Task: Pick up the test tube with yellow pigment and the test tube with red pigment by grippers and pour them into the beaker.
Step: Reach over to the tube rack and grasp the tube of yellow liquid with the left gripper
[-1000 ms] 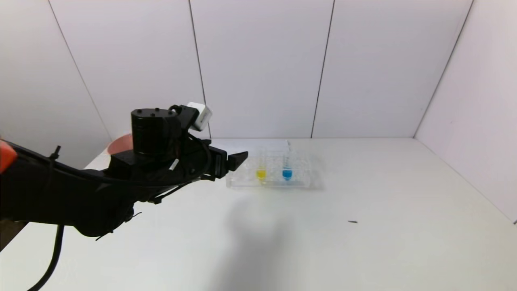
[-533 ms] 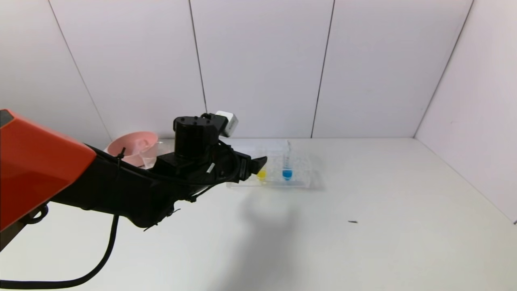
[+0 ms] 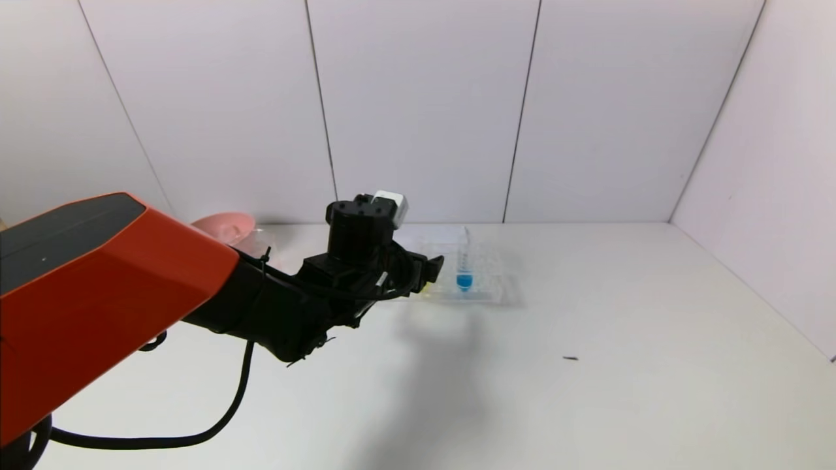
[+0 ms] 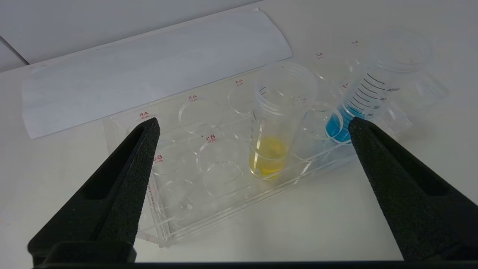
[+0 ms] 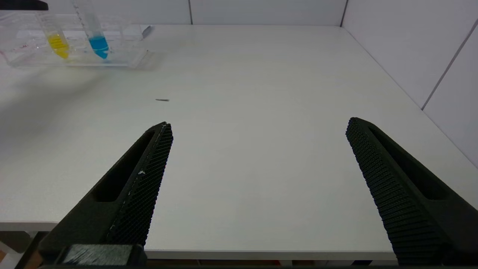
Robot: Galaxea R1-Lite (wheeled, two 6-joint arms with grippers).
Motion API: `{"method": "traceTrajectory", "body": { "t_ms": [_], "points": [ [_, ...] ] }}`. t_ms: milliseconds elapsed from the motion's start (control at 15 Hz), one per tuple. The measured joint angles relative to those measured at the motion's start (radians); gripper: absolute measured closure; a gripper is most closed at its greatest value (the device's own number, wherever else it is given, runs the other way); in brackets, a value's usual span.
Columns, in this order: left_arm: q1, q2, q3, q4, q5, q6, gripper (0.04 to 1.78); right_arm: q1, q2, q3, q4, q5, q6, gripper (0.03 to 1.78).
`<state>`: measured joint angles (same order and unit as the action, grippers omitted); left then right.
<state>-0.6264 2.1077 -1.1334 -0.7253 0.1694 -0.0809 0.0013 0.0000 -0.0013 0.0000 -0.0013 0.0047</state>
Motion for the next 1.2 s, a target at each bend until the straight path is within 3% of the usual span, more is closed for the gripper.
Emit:
{"method": "traceTrajectory", "body": {
  "t_ms": [1200],
  "points": [
    [-0.026, 0.118, -0.117, -0.006, 0.109, -0.014, 0.06, 0.0, 0.0, 0.0, 0.0, 0.0, 0.0, 0.11]
  ]
}}
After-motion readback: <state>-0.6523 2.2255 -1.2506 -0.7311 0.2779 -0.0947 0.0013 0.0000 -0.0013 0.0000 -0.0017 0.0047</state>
